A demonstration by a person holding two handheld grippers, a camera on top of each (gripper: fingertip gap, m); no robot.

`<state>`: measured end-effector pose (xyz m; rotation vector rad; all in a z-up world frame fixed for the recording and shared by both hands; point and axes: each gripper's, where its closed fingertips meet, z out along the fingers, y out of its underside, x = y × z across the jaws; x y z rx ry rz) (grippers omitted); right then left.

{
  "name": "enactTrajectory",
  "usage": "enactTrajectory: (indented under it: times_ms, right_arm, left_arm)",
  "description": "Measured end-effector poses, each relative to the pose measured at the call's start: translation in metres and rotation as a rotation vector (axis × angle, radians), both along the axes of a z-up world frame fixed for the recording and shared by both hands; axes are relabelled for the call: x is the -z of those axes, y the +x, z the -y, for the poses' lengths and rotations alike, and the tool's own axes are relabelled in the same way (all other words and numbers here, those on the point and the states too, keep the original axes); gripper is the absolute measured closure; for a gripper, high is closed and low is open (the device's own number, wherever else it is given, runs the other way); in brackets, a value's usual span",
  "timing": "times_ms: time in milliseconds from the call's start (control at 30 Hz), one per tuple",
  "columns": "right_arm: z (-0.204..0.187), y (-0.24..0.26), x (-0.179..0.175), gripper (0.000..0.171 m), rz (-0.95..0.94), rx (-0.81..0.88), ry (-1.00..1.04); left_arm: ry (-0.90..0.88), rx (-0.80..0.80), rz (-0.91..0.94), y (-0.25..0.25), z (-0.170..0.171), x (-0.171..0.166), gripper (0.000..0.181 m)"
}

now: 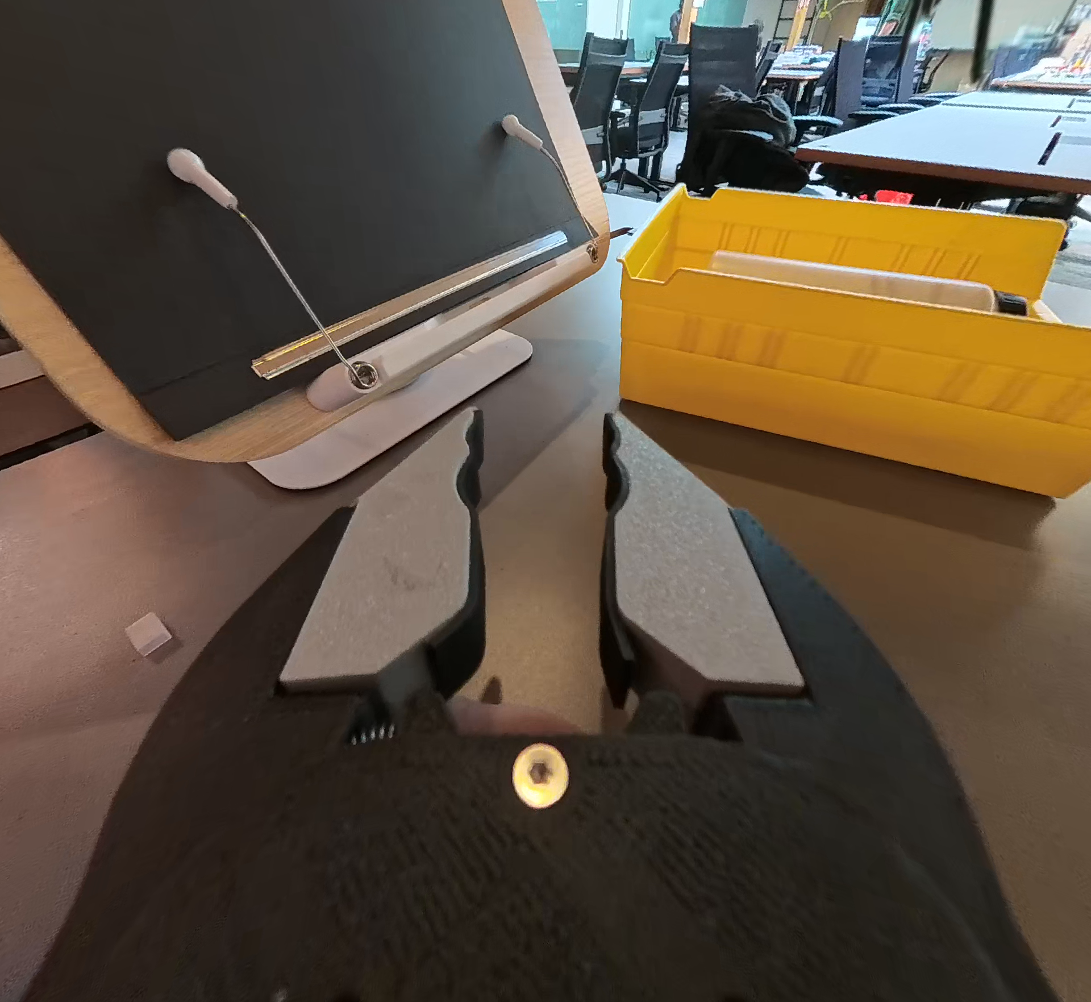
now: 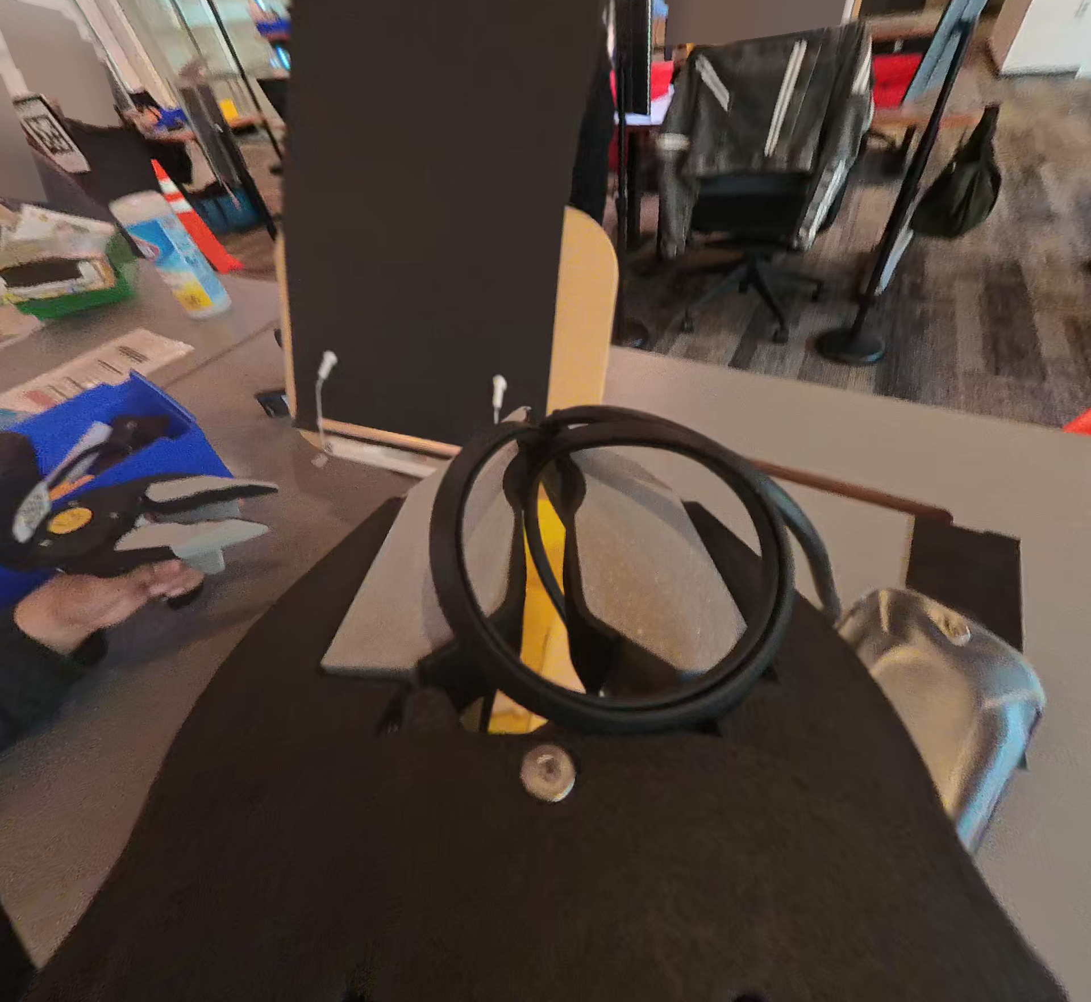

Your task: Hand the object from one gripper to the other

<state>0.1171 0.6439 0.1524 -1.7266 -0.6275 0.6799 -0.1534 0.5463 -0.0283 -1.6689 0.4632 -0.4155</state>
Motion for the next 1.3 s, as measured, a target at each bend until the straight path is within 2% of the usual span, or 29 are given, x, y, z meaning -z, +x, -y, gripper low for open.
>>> enactTrajectory:
  times_ms: [100, 200, 267, 333, 467, 567, 700, 767, 833, 867, 933, 1000, 1033, 1100, 1167, 1300]
  right_arm:
    - [-0.006, -0.001, 0.030, 0.171, 0.019, -0.013, -0.062]
    - [-0.019, 0.000, 0.073, 0.171, 0.113, 0.020, -0.162]
    - [-0.014, -0.011, 0.102, 0.160, 0.142, -0.047, -0.314]
    - [-0.010, -0.020, 0.116, 0.142, 0.207, -0.071, -0.361]
    - [-0.008, -0.043, 0.109, 0.161, 0.299, -0.103, -0.287]
    - [-0.003, -0.067, 0.104, 0.155, 0.315, -0.161, -0.289]
    - [0.000, -0.092, 0.091, 0.159, 0.302, -0.208, -0.233]
    - [-0.002, -0.099, 0.098, 0.152, 0.310, -0.218, -0.264]
    - [0.004, -0.103, 0.116, 0.133, 0.336, -0.255, -0.392]
    - [0.009, -0.107, 0.122, 0.129, 0.341, -0.282, -0.439]
    - [0.021, -0.112, 0.131, 0.127, 0.372, -0.320, -0.468]
    - [0.033, -0.107, 0.151, 0.125, 0.506, -0.322, -0.508]
    - [0.037, -0.097, 0.165, 0.124, 0.617, -0.304, -0.539]
    - [0.027, -0.062, 0.187, 0.137, 0.868, -0.174, -0.555]
    - [0.004, -0.030, 0.182, 0.125, 1.031, -0.011, -0.480]
    - [0.001, -0.053, 0.139, 0.122, 0.846, 0.009, -0.347]
  left_arm:
    - [-0.008, -0.009, -0.032, -0.001, -0.002, 0.006, 0.144]
    - [-0.013, -0.011, -0.035, -0.001, -0.003, 0.008, 0.144]
    - [-0.019, -0.011, -0.031, -0.002, -0.003, 0.009, 0.144]
    - [-0.022, -0.012, -0.035, -0.002, -0.004, 0.011, 0.144]
    - [-0.026, -0.004, -0.041, 0.000, -0.004, 0.012, 0.143]
    - [-0.027, 0.000, -0.047, 0.001, -0.003, 0.012, 0.143]
    - [-0.025, 0.000, -0.036, 0.000, -0.003, 0.010, 0.143]
    - [-0.025, 0.002, -0.026, 0.000, -0.003, 0.009, 0.143]
    - [-0.031, 0.008, -0.023, 0.001, -0.002, 0.010, 0.143]
    - [-0.034, 0.010, -0.025, 0.001, -0.002, 0.011, 0.143]
    - [-0.038, 0.012, -0.032, 0.002, -0.002, 0.012, 0.143]
    - [-0.040, 0.016, -0.037, 0.004, -0.002, 0.013, 0.143]
    - [-0.042, 0.020, -0.041, 0.005, -0.002, 0.014, 0.143]
    - [-0.051, 0.024, -0.055, 0.006, -0.002, 0.017, 0.142]
    - [-0.051, 0.024, -0.065, 0.006, -0.002, 0.017, 0.142]
    - [-0.042, 0.023, -0.054, 0.006, -0.001, 0.013, 0.143]
